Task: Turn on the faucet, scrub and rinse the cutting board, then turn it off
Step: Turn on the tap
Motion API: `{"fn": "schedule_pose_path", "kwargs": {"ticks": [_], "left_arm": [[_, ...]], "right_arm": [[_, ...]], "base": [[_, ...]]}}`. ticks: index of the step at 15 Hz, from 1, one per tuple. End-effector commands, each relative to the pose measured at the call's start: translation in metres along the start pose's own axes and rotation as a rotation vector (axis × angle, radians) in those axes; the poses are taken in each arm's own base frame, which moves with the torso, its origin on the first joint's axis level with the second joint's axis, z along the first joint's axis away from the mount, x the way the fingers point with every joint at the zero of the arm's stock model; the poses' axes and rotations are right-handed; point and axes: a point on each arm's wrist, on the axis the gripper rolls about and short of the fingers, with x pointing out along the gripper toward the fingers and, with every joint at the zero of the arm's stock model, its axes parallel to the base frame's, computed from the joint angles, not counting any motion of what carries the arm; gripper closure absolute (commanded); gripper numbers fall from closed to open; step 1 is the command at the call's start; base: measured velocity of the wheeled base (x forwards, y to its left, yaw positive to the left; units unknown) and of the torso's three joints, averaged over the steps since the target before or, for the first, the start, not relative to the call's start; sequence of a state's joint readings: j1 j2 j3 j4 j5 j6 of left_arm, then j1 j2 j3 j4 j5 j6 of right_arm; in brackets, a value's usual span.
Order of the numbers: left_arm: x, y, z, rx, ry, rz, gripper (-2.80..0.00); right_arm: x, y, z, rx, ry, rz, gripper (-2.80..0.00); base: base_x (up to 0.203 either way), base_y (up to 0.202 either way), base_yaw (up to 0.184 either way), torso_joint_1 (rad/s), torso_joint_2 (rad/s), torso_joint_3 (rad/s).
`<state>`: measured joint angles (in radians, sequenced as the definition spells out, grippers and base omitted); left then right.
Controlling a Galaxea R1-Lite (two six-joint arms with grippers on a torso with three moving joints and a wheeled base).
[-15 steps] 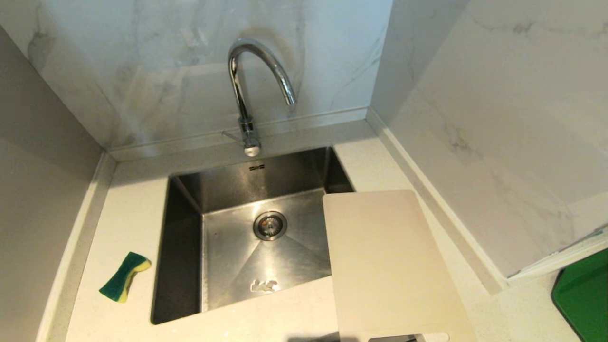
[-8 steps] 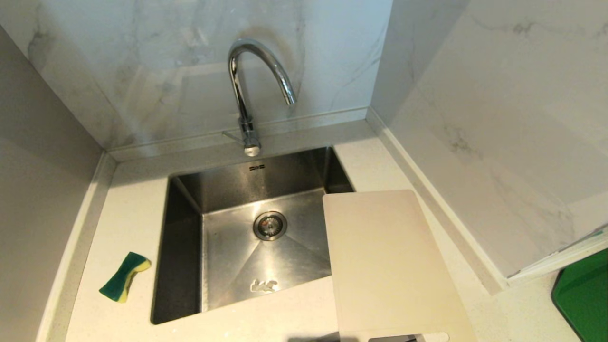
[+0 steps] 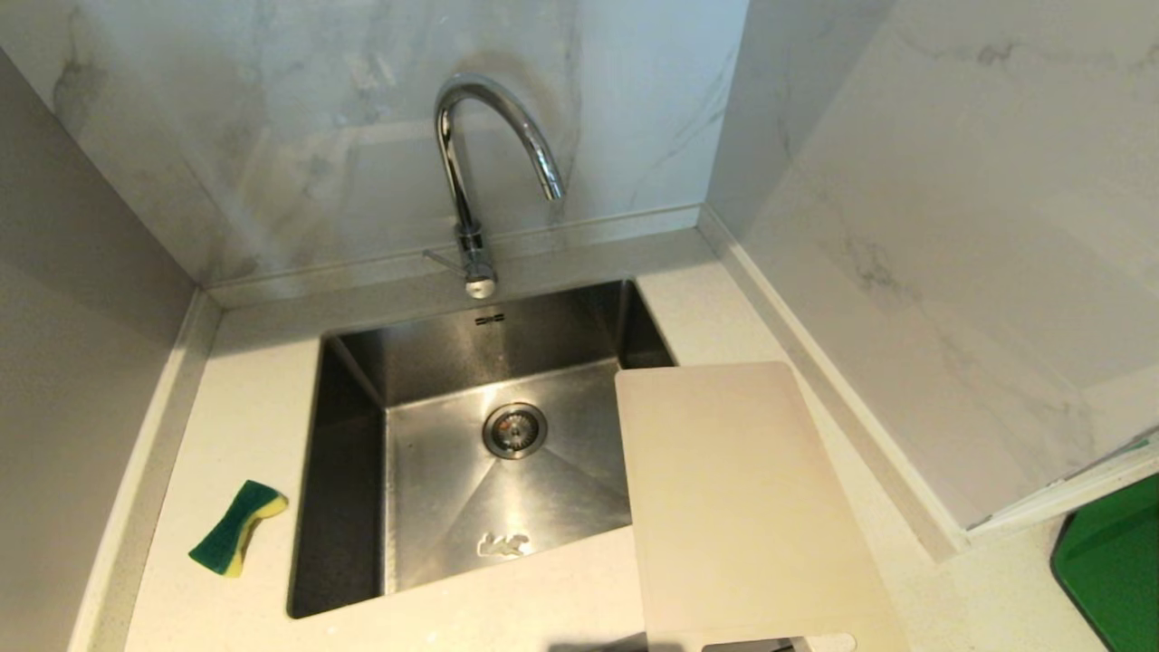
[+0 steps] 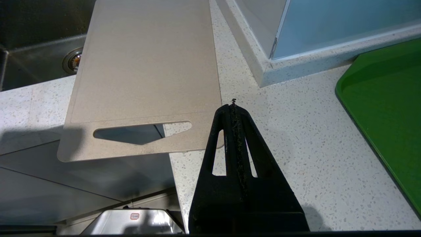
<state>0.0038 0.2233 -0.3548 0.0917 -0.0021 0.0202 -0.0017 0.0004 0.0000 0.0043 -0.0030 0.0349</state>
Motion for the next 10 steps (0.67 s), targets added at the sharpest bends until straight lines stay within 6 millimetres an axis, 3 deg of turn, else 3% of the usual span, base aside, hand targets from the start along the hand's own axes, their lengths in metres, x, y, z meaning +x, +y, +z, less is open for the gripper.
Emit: {"fn": "schedule_pose_path", "kwargs": {"ticks": [1,10], "left_arm": [[0.021,0.001,0.029,0.001,0.059,0.006,0.00],[0.101,0.005,0.084,0.035,0.229,0.116,0.00]], "right_arm": [[0.000,0.000,0.000,0.000,0.001,0.000,0.00],[0.000,0.000,0.000,0.000,0.001,0.000,0.00]], "base": [[0.000,0.000,0.000,0.000,0.00,0.000],[0.000,0.000,0.000,0.000,0.00,0.000]]}}
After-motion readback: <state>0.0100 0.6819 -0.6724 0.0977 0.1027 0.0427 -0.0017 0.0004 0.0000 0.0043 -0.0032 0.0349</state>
